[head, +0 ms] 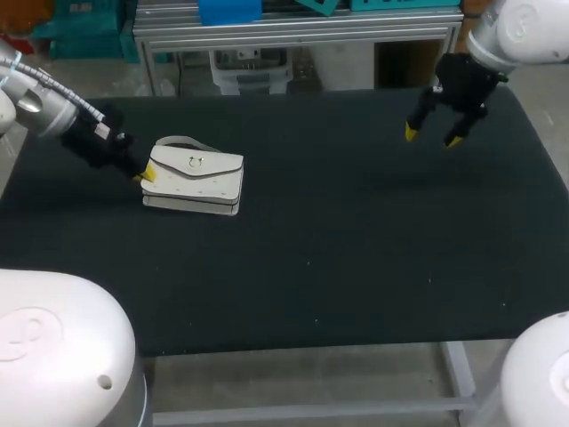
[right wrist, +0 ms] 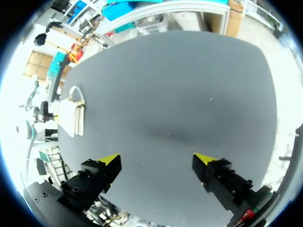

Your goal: Pick up the bag, open it, inspect its contents, close it, and place it on the opposite side

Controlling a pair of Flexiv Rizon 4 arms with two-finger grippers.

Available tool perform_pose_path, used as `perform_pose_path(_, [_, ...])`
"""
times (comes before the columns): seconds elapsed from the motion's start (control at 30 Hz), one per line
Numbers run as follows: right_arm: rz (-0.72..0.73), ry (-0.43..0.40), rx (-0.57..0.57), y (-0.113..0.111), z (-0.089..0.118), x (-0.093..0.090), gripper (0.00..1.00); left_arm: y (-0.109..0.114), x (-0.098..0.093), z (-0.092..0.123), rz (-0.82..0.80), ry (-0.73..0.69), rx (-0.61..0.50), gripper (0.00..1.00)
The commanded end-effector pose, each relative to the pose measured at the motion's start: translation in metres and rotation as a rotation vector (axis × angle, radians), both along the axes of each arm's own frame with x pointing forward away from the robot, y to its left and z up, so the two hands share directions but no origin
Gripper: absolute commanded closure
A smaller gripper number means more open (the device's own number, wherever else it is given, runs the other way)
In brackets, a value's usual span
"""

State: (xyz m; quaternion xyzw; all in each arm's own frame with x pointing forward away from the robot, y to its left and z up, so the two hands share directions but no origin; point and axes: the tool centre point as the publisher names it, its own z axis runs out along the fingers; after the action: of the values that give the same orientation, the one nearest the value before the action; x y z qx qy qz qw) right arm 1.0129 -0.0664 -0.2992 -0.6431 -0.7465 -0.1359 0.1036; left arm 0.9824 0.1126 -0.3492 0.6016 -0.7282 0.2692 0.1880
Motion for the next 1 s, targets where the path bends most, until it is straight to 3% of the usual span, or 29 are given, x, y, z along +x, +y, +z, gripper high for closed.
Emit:
perform_pose_path(0.03, [0.000, 0.000, -0.002, 0.000, 0.001, -0.001, 0.00, 0.000, 0.000, 0.000, 0.000, -0.001, -0.001, 1.00])
perform_pose_path(0.2, [0.023, -0.021, -0.005, -0.002, 0.002, 0.005, 0.00, 0.006, 0.003, 0.002, -0.002, -0.005, -0.010, 1.00])
perform_pose_path(0.53, [0.062, -0.033, -0.064, -0.023, 0.007, 0.026, 0.00, 0.079, 0.044, 0.002, 0.073, -0.058, 0.022, 1.00])
perform_pose_path(0.77, [0.071, -0.046, -0.101, -0.039, 0.009, 0.039, 0.00, 0.128, 0.082, 0.000, 0.133, -0.077, 0.111, 1.00])
perform_pose_path(1.0, [0.127, -0.069, -0.171, -0.050, 0.023, 0.056, 0.00, 0.164, 0.108, 0.006, 0.153, -0.101, 0.182, 1.00])
